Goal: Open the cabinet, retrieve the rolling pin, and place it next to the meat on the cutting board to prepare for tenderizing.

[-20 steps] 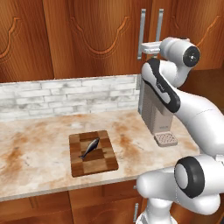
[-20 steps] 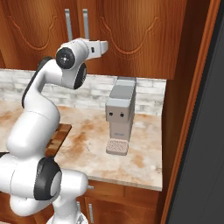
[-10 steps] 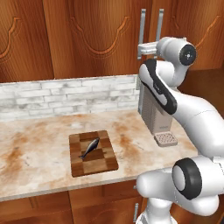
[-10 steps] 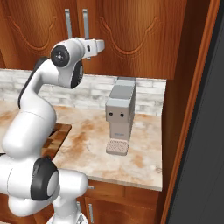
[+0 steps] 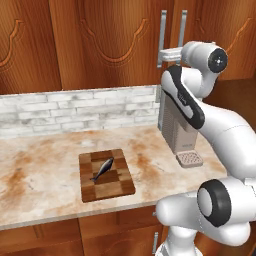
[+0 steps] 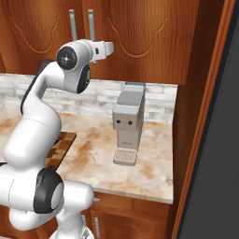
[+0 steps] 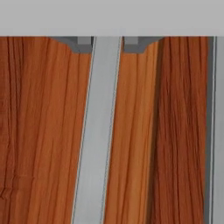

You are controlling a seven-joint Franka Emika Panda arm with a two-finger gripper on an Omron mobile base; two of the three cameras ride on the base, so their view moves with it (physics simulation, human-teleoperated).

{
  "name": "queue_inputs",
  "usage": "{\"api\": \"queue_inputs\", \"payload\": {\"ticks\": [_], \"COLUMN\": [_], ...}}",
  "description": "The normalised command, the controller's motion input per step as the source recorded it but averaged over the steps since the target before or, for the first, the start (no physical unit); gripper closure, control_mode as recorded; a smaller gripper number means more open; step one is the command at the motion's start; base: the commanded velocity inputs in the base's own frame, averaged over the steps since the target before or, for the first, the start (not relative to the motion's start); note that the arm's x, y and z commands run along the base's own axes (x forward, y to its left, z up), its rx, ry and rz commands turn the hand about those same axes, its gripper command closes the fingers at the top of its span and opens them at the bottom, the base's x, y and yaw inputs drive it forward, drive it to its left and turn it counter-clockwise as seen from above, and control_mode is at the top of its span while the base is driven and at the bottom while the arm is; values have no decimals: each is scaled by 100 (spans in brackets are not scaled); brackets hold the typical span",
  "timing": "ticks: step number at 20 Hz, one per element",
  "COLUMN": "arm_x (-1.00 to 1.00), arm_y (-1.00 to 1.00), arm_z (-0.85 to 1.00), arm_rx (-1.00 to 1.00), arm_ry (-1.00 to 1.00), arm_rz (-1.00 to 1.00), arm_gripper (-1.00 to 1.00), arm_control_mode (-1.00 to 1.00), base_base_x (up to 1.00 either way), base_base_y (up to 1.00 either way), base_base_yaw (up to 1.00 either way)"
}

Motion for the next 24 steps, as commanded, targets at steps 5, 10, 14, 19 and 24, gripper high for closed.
{"api": "queue_inputs", "payload": {"ticks": [5, 10, 14, 19, 24], "arm_x": [0, -23, -64, -72, -80], "arm_y": [0, 0, -22, -40, -39], "arm_z": [-3, -3, 0, 0, 0], "arm_rx": [0, 0, 0, 0, 0], "arm_ry": [-1, -1, -5, -3, -1], "arm_rz": [1, 7, 10, 9, 5], "arm_gripper": [100, 100, 100, 100, 100], "arm_control_mode": [-100, -100, -100, -100, -100], "base_base_x": [0, 0, 0, 0, 0], "base_base_y": [0, 0, 0, 0, 0], "base_base_yaw": [0, 0, 0, 0, 0]}}
